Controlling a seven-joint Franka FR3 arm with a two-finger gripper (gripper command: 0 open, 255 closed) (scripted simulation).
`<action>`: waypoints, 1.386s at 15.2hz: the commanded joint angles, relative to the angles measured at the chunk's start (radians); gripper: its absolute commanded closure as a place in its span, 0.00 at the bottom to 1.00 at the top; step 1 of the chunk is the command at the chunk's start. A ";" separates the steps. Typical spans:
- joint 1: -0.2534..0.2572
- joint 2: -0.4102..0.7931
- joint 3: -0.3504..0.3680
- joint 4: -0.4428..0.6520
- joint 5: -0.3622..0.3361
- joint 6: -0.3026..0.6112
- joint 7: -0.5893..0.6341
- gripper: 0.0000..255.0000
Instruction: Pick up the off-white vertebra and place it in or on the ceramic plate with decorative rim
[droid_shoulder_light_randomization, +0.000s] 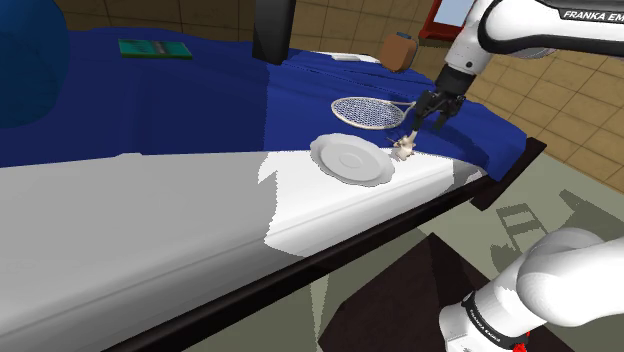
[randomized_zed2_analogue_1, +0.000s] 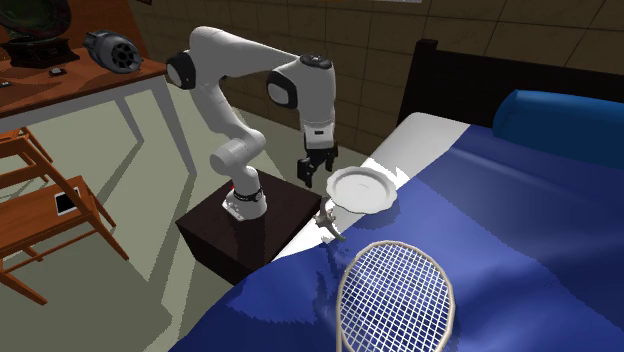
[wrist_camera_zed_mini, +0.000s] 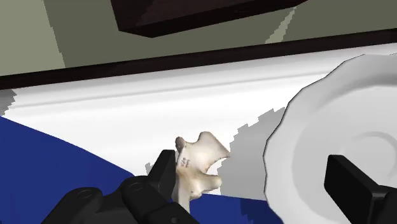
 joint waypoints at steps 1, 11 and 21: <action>-0.009 0.080 -0.022 0.036 0.020 0.031 0.010 0.00; -0.017 0.163 -0.043 -0.027 0.047 0.163 0.014 0.00; -0.017 0.163 -0.043 -0.027 0.047 0.162 0.014 1.00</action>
